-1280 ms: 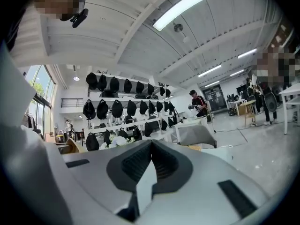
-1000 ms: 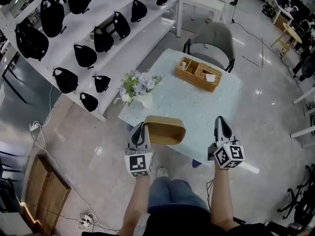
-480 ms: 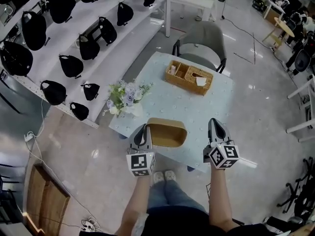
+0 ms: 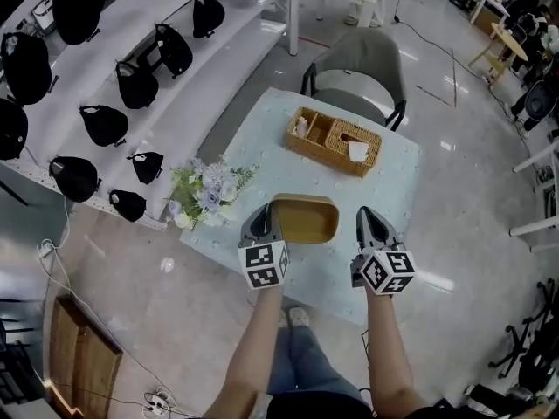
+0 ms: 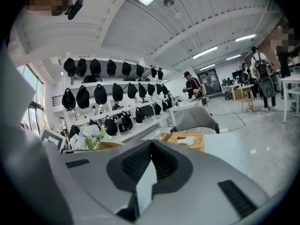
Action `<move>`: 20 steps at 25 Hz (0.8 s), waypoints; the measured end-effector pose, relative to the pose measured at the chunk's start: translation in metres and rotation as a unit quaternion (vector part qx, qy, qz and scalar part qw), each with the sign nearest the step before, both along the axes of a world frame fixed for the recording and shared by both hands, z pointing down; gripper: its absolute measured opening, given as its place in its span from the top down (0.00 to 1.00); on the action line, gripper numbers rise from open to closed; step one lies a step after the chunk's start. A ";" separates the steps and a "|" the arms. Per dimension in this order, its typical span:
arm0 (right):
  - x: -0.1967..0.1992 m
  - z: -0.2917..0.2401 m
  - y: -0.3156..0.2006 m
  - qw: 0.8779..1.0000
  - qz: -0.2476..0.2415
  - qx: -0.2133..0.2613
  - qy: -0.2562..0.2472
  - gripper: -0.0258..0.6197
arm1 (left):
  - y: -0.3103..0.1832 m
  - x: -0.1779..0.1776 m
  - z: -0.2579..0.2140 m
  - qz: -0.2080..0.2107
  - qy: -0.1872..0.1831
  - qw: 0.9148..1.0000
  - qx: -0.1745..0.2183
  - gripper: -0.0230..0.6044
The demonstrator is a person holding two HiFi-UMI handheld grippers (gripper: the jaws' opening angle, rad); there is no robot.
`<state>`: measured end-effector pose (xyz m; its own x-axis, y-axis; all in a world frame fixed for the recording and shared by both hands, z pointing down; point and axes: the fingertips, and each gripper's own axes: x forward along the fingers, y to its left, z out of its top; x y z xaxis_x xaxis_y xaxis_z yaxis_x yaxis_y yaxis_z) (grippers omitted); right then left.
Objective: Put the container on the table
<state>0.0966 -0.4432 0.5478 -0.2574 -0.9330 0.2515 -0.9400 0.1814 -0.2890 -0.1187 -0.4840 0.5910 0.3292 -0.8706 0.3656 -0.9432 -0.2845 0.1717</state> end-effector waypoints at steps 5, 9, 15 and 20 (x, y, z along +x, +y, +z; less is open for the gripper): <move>-0.010 0.051 -0.040 0.999 -0.019 -0.027 -0.003 0.96 | -0.043 0.019 0.070 0.007 -0.014 0.997 -0.079 0.94; -0.014 0.083 -0.050 0.999 -0.029 -0.039 -0.005 0.96 | -0.063 0.025 0.130 0.013 -0.025 0.987 -0.158 0.94; -0.012 0.105 -0.047 0.998 -0.031 -0.047 -0.007 0.96 | -0.084 0.028 0.167 0.018 -0.039 0.978 -0.205 0.94; -0.012 0.109 -0.047 0.998 -0.031 -0.049 -0.012 0.96 | -0.087 0.030 0.179 0.021 -0.042 0.972 -0.230 0.94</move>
<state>0.0846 -0.4906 0.6568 -0.3212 -0.8862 0.3339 -0.9203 0.2089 -0.3308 -0.0887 -0.5712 0.7696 0.3132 -0.5955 0.7398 -0.9485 -0.2346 0.2127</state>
